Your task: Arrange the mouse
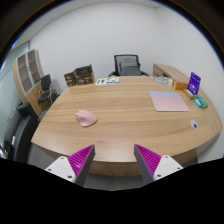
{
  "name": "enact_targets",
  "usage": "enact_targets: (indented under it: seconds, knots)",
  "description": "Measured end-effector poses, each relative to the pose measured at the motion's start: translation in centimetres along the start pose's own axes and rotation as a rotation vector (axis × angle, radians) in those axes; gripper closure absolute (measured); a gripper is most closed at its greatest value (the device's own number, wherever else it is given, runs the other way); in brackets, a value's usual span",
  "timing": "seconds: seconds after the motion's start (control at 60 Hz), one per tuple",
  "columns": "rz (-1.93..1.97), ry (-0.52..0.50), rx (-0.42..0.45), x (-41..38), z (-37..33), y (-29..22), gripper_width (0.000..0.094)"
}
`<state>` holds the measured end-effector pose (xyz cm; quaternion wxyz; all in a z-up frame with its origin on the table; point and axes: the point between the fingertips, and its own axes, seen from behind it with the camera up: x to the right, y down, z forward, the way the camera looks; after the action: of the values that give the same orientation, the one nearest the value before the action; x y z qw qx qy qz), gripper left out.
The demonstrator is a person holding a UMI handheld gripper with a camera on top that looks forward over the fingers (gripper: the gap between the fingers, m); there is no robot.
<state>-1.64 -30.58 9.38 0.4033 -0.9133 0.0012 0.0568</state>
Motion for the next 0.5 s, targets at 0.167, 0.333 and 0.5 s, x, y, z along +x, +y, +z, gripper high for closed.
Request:
enact_targets:
  seconds: [0.167, 0.333, 0.5]
  knots:
    - [-0.043, -0.042, 0.061, -0.9, 2.4, -0.3, 0.0114]
    - [-0.083, -0.077, 0.074, -1.2, 4.0, -0.2, 0.0119]
    - [-0.128, -0.08, 0.086, -0.7, 6.3, 0.0, 0.0121]
